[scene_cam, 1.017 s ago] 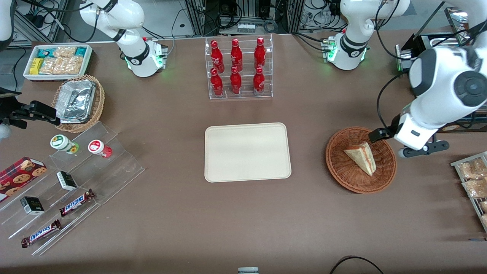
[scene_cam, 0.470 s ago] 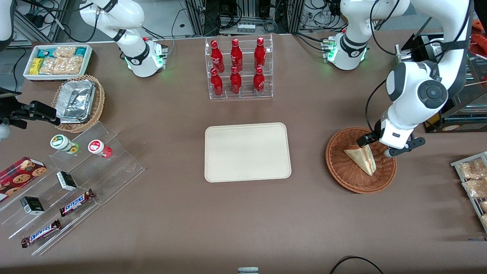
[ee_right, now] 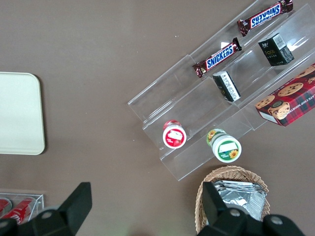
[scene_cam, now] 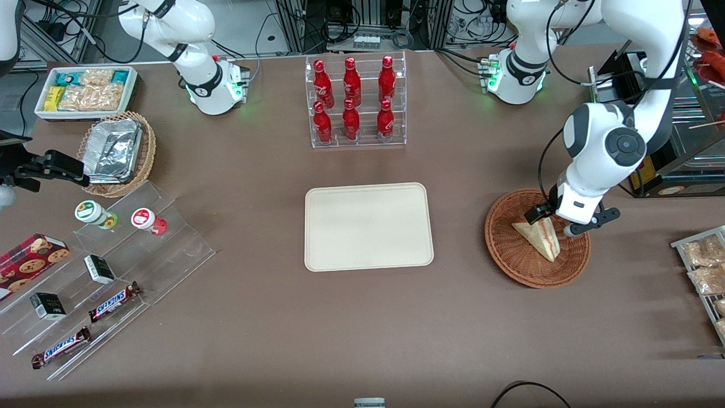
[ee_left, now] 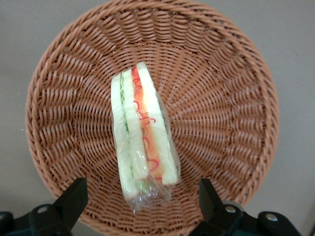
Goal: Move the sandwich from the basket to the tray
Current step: 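Lower the open left gripper and close it on the wrapped sandwich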
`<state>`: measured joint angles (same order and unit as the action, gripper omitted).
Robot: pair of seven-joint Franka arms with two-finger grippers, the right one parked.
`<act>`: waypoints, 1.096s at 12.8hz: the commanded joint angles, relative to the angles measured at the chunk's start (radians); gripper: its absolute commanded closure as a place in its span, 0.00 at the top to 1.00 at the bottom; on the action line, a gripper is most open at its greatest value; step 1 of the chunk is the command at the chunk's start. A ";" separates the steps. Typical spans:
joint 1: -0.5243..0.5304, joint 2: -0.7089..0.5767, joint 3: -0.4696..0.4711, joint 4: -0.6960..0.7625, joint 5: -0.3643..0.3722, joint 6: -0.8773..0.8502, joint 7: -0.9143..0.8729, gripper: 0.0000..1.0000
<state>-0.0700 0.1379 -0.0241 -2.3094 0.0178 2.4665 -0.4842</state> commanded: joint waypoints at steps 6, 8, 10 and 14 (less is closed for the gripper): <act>-0.001 0.089 0.027 -0.004 0.019 0.129 -0.037 0.75; -0.002 0.088 0.027 0.001 0.019 0.127 -0.088 0.29; -0.007 0.083 0.026 0.002 0.019 0.121 -0.093 0.00; -0.016 0.016 0.018 0.039 0.025 -0.005 -0.099 0.00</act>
<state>-0.0748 0.2145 -0.0030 -2.2974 0.0182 2.5573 -0.5517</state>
